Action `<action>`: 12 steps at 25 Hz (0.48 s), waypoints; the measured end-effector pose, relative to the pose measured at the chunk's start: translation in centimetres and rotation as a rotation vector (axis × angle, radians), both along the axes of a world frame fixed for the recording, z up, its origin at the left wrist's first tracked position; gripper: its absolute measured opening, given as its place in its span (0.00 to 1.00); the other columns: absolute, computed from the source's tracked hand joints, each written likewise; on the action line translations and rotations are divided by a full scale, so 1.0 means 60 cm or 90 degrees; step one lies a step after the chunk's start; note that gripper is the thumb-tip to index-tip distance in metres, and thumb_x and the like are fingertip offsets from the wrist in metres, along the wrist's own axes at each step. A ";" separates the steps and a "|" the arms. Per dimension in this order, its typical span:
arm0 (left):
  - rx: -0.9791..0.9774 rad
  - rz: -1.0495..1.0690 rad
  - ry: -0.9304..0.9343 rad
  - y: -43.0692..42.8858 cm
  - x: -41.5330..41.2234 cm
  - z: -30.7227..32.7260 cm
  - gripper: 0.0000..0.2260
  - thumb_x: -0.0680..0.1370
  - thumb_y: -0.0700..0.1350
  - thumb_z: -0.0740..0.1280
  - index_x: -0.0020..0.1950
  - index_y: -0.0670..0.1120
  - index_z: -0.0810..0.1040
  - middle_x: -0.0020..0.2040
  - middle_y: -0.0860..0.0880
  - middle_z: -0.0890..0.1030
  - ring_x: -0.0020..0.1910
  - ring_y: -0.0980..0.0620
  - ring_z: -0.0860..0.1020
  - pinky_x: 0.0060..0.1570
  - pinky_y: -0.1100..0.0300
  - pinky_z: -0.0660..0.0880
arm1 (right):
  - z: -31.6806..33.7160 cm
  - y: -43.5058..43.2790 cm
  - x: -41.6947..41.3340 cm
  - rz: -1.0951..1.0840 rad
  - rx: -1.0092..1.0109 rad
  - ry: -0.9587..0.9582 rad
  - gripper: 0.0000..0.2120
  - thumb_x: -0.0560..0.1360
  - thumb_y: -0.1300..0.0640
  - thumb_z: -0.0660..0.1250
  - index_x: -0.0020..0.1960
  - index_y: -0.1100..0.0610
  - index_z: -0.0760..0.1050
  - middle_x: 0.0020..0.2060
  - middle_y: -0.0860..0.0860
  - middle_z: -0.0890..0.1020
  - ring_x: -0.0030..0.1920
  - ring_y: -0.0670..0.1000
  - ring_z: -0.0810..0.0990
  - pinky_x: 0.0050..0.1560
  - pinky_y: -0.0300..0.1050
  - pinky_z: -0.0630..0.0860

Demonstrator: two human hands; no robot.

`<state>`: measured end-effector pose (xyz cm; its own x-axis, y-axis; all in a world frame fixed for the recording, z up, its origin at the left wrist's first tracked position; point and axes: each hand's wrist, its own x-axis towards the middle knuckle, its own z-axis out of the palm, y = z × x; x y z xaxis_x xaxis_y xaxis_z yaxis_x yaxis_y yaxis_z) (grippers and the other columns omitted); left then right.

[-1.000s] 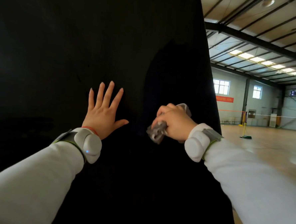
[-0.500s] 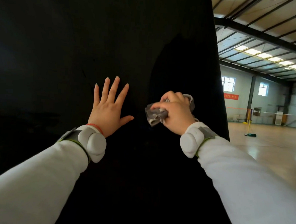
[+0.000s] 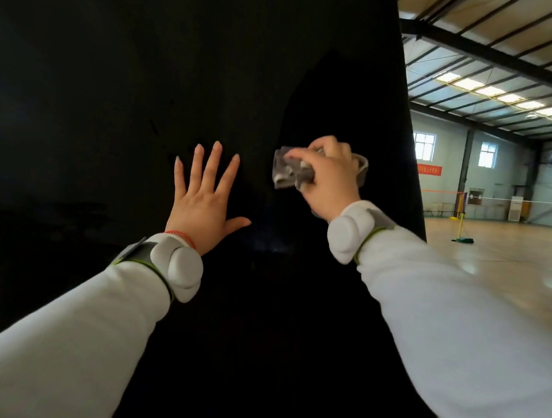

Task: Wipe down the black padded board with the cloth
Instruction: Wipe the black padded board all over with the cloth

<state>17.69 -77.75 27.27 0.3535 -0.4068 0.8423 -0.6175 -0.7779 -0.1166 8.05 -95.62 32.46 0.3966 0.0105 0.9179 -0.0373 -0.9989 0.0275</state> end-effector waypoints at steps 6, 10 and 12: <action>0.008 0.004 -0.017 0.011 -0.007 -0.022 0.45 0.71 0.62 0.66 0.77 0.49 0.44 0.77 0.43 0.41 0.74 0.42 0.36 0.69 0.43 0.33 | -0.133 -0.016 -0.025 0.071 -0.117 0.245 0.11 0.67 0.55 0.68 0.48 0.47 0.82 0.47 0.51 0.74 0.49 0.56 0.71 0.50 0.54 0.64; 0.036 0.032 0.013 0.008 -0.004 -0.020 0.47 0.71 0.63 0.66 0.76 0.50 0.37 0.76 0.44 0.36 0.73 0.42 0.33 0.68 0.43 0.31 | -0.072 -0.015 -0.045 0.034 -0.093 0.257 0.15 0.71 0.60 0.67 0.55 0.47 0.80 0.53 0.52 0.74 0.55 0.55 0.68 0.58 0.53 0.65; 0.038 0.027 0.014 0.007 -0.002 -0.022 0.47 0.71 0.63 0.66 0.76 0.50 0.37 0.76 0.44 0.35 0.73 0.43 0.32 0.68 0.43 0.31 | -0.015 -0.005 -0.041 0.019 0.004 0.070 0.18 0.70 0.62 0.67 0.57 0.47 0.78 0.56 0.53 0.73 0.57 0.56 0.68 0.59 0.51 0.63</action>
